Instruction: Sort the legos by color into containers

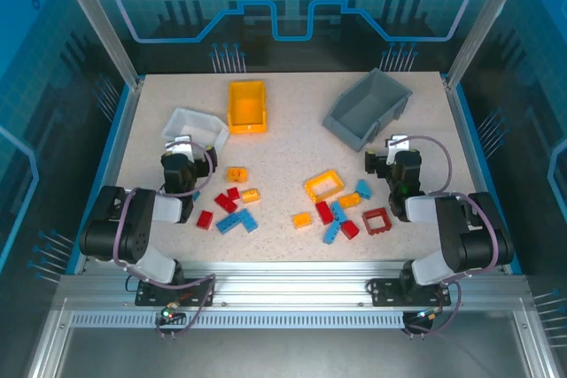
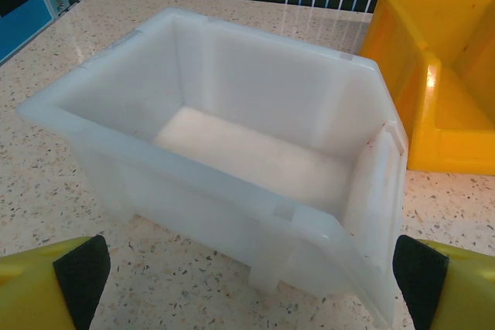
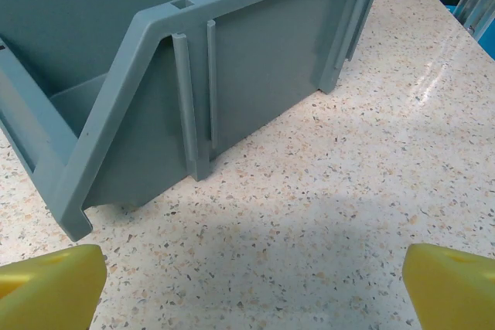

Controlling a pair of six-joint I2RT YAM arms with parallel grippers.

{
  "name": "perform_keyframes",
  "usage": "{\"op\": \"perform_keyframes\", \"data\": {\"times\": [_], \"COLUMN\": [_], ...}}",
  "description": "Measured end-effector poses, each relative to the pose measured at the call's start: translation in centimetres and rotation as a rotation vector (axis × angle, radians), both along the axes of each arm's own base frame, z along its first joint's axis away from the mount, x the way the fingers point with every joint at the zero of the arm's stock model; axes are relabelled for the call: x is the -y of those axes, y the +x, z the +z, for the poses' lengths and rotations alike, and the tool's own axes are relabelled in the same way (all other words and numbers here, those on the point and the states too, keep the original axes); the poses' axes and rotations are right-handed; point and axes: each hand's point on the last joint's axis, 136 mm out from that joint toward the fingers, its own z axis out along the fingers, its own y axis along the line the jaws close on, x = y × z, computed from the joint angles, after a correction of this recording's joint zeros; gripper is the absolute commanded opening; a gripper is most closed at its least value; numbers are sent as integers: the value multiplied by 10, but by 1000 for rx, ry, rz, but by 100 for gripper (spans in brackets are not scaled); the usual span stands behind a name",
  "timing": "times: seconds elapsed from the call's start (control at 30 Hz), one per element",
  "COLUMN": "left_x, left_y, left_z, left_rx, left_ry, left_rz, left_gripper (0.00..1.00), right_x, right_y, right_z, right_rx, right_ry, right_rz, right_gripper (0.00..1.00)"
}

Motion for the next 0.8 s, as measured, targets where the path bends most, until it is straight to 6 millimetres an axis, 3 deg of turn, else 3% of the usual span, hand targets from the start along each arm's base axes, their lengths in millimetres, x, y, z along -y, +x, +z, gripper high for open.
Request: {"op": "perform_keyframes", "data": {"times": [0.73, 0.8], "left_x": [5, 6], "left_y": [0, -6], "left_z": [1, 6], "left_rx": [3, 12], "left_ry": [-3, 23], "left_rz": [-26, -11], "left_gripper": [99, 99], "right_x": [0, -1], "right_y": [0, -2], "right_z": [0, 2], "right_rx": [0, -5], "right_ry": [0, 1], "right_rz": [0, 5], "right_gripper": [100, 100]}}
